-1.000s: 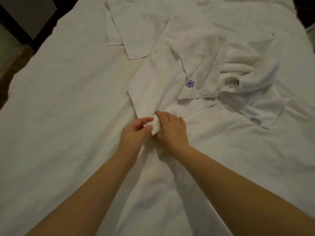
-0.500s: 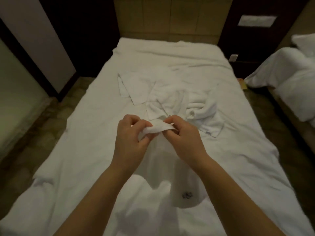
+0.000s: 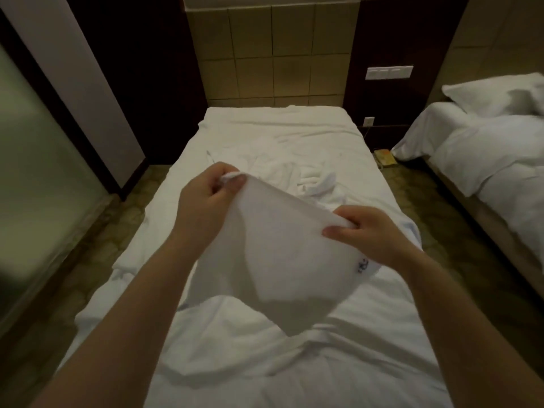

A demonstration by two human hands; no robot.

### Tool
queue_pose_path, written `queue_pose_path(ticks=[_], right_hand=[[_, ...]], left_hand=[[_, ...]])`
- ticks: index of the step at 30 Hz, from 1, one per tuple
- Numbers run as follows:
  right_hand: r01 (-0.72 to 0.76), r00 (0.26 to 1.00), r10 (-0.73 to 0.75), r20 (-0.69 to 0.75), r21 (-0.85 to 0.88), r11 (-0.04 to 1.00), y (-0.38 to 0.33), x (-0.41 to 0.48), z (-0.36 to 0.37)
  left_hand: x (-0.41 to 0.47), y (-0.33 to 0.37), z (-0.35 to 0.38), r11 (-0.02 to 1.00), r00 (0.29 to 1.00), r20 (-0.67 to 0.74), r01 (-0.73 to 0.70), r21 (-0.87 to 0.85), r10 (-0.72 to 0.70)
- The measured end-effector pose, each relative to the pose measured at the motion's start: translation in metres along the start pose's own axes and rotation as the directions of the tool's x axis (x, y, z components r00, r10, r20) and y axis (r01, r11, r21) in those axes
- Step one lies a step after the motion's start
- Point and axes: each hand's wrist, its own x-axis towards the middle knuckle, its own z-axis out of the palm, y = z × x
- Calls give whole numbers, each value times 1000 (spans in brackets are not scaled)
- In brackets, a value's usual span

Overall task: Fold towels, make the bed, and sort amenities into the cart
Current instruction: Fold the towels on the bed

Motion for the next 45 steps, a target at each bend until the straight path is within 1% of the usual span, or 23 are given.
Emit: queue_pose_path(ticks=[3,5,7,9,10,11,13,14,15,16,18,20,23,26,27,29,31,35,37,42,45], right_hand=[[-8,995,4,-97,-45,999,-5,-27,-14],[58,989,-70,-130,-98,994,-23,-35,-18],[173,980,-185,-79,-139,975,-51,-37,-14],[256,965,-260,-31,-97,962,-80,-34,-3],[283,958,-286,-38,-72,957,-92,-30,3],[298,952,-302,-57,-60,953,-103,-27,7],[299,944,-304,-126,-54,953,-120,-20,13],[300,934,-305,-188,-54,952,-125,-16,15],[304,915,-307,-260,-53,951,-129,-11,14],[311,893,-307,-328,-43,950,-132,-6,13],[331,841,-310,-443,-30,943,-139,3,9],[344,797,-312,-518,-36,938,-149,10,4],[353,765,-328,-554,-65,933,-159,18,4],[318,756,-312,-575,-94,944,-158,24,11],[296,748,-288,-598,-88,951,-155,24,12],[246,720,-234,-653,-75,966,-147,25,9],[179,706,-186,-684,-82,980,-137,25,6],[-11,733,-64,-677,-105,994,-111,25,5],[-70,750,-15,-661,-103,992,-102,24,6],[-113,798,24,-602,-111,987,-98,18,15],[-86,850,49,-524,-45,995,-106,13,26]], left_hand=[[-18,11,-7,999,998,62,6,-43,-4],[-25,23,-7,997,996,83,-25,-74,31],[-32,37,-1,994,986,148,-70,-80,81],[-38,48,5,991,974,199,-90,-98,108],[-39,52,6,990,978,185,-78,-116,99],[-41,54,5,988,987,152,-38,-149,61],[-44,51,-5,962,990,115,105,-250,-78],[-46,47,-11,942,981,141,172,-287,-136],[-50,41,-17,928,967,195,216,-304,-162],[-55,33,-22,921,950,263,247,-302,-169],[-66,17,-31,929,906,379,289,-230,-188],[-71,1,-36,936,890,398,310,-166,-224],[-69,-20,-40,919,877,376,370,-132,-299],[-64,-42,-42,912,850,377,409,-31,-369],[-62,-51,-42,917,853,361,398,16,-377],[-58,-67,-47,918,874,282,389,83,-396],[-55,-77,-53,910,884,222,411,50,-411],[-44,-74,-64,909,903,153,413,-53,-401],[-37,-67,-68,914,915,108,398,-76,-389],[-26,-52,-68,918,923,107,381,-110,-370],[-27,-41,-60,902,916,145,395,-176,-373]])
